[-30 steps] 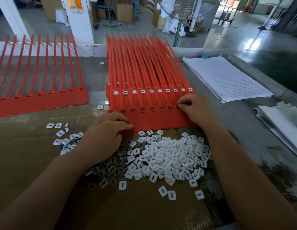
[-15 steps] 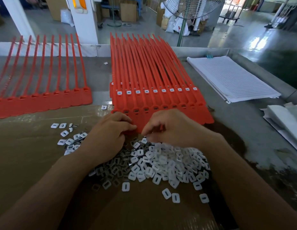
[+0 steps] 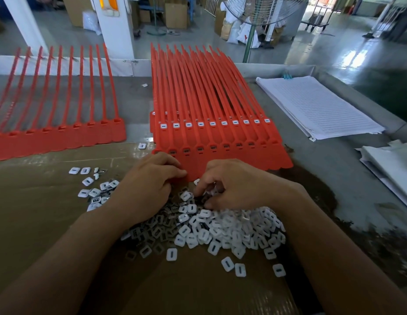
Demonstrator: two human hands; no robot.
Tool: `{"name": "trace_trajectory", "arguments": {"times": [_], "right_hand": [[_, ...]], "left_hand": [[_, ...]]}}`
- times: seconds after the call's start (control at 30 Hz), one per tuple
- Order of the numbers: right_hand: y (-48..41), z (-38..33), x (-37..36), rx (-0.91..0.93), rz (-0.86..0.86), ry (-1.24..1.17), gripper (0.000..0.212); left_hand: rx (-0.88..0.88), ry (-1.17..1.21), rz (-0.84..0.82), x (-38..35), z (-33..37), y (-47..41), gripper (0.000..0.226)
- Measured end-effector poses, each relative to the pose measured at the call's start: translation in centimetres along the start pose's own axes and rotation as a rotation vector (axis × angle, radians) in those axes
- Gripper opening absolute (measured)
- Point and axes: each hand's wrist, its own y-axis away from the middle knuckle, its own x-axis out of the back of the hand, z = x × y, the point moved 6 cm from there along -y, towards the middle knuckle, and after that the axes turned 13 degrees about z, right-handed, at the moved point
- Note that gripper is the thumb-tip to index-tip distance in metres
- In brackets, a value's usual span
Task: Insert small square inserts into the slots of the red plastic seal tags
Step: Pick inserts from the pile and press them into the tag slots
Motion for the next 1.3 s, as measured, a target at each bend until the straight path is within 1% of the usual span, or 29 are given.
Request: {"name": "trace_trajectory", "arguments": {"times": [0.17, 0.27, 0.43, 0.67, 0.73, 0.8, 0.93, 1.03, 1.13, 1.2, 1.3], "right_hand": [[-0.1, -0.3, 0.0, 0.026, 0.01, -0.016, 0.014], [-0.2, 0.0, 0.3, 0.04, 0.053, -0.023, 0.011], [-0.1, 0.6, 1.5, 0.014, 0.169, -0.2, 0.008], [-0.1, 1.1, 2.2, -0.043, 0.248, -0.298, 0.006], [0.0, 1.8, 2.8, -0.082, 0.288, -0.302, 0.015], [0.3, 3.1, 3.8, -0.145, 0.369, -0.296, 0.022], [1.0, 7.6, 6.3, -0.323, 0.643, -0.234, 0.018], [1.9, 10.6, 7.6, -0.447, 0.785, -0.19, 0.018], [2.6, 12.8, 7.9, -0.532, 0.845, -0.186, 0.021], [2.7, 13.6, 7.7, -0.574, 0.857, -0.188, 0.018], [2.3, 13.9, 7.2, -0.567, 0.838, -0.178, 0.013]], "left_hand": [[0.001, 0.002, 0.003, 0.0, 0.0, -0.1, 0.043], [-0.001, 0.0, -0.003, -0.1, 0.0, -0.2, 0.043], [-0.008, -0.01, -0.005, 0.0, 0.0, -0.3, 0.043], [-0.002, -0.007, -0.009, 0.0, 0.0, -0.3, 0.042], [-0.001, -0.004, -0.014, 0.0, 0.1, -0.4, 0.042], [0.001, 0.001, -0.018, 0.0, 0.1, -0.3, 0.042], [-0.005, 0.012, -0.014, 0.1, 0.1, -0.3, 0.043], [-0.006, 0.016, -0.006, 0.1, 0.1, -0.3, 0.043], [-0.014, 0.016, -0.004, 0.1, 0.1, -0.3, 0.043], [-0.014, 0.015, -0.004, 0.1, 0.1, -0.3, 0.043], [-0.018, 0.009, -0.001, 0.1, 0.1, -0.3, 0.043]]}}
